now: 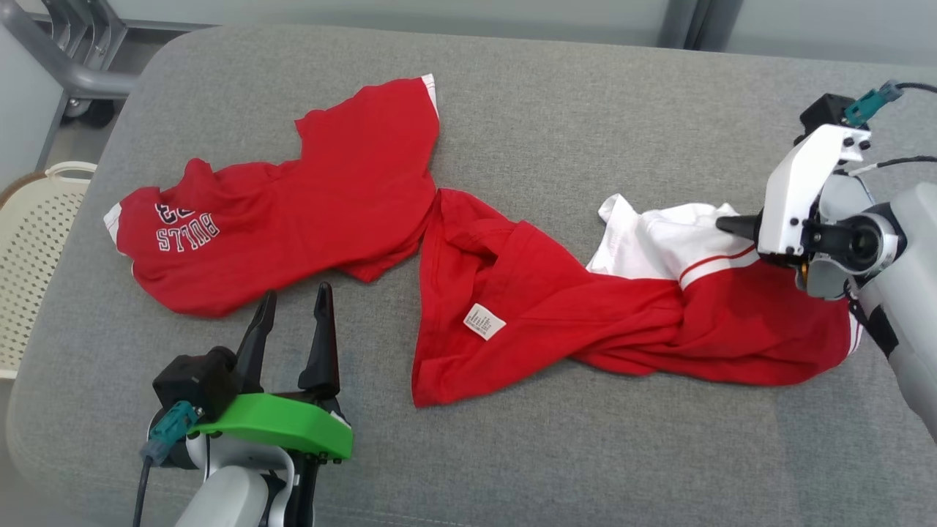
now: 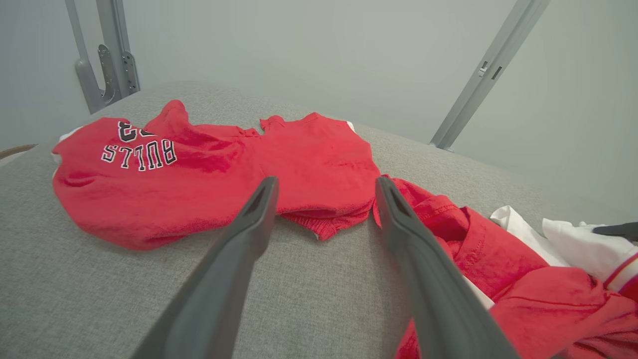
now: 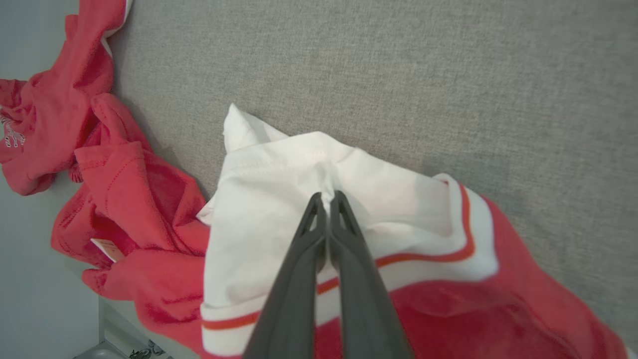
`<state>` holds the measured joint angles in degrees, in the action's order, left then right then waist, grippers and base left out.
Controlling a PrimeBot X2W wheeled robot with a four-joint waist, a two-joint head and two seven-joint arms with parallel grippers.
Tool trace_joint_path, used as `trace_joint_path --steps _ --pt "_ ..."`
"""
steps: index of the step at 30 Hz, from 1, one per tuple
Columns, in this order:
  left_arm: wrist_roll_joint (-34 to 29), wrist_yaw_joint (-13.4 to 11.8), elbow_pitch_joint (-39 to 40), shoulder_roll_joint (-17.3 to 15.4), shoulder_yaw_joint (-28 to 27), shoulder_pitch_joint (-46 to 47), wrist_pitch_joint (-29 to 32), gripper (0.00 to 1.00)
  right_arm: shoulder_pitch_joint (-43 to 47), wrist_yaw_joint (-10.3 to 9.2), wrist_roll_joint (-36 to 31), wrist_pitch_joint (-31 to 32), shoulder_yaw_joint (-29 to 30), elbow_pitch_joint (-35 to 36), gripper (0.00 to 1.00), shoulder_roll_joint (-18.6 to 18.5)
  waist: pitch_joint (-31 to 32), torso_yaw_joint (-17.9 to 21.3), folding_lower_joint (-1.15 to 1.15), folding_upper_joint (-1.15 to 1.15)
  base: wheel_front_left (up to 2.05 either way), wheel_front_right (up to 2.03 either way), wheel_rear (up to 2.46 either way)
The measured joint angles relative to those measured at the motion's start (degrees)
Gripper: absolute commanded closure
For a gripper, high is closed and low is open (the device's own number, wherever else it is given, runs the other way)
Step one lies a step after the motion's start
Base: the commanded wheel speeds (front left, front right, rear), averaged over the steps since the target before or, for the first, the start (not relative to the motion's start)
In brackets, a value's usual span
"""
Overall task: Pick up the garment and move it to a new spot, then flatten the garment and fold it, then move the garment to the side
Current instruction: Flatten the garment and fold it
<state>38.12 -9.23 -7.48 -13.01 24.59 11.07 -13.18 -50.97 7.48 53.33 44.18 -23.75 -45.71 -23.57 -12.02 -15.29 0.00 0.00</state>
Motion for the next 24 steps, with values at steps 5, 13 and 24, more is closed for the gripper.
trace_joint_path --steps 5,13,24 --pt "0.0 -0.8 0.6 -0.9 0.2 -1.2 0.8 0.0 5.0 0.0 3.7 -2.5 -2.3 8.1 1.0 -1.1 2.6 1.3 0.0 0.0 0.0 0.0 0.0" --pt "-0.1 -2.2 3.0 -2.8 0.2 -3.5 2.5 0.0 13.4 0.0 8.1 -7.7 -3.6 20.3 1.0 -6.0 5.9 4.8 0.0 0.0 0.0 0.0 0.0" --pt "0.1 -3.1 4.7 -4.1 0.4 -5.2 3.8 0.0 27.7 0.0 13.2 -14.3 -2.2 32.3 1.0 -9.8 8.6 9.1 0.0 0.0 0.0 0.0 0.0"
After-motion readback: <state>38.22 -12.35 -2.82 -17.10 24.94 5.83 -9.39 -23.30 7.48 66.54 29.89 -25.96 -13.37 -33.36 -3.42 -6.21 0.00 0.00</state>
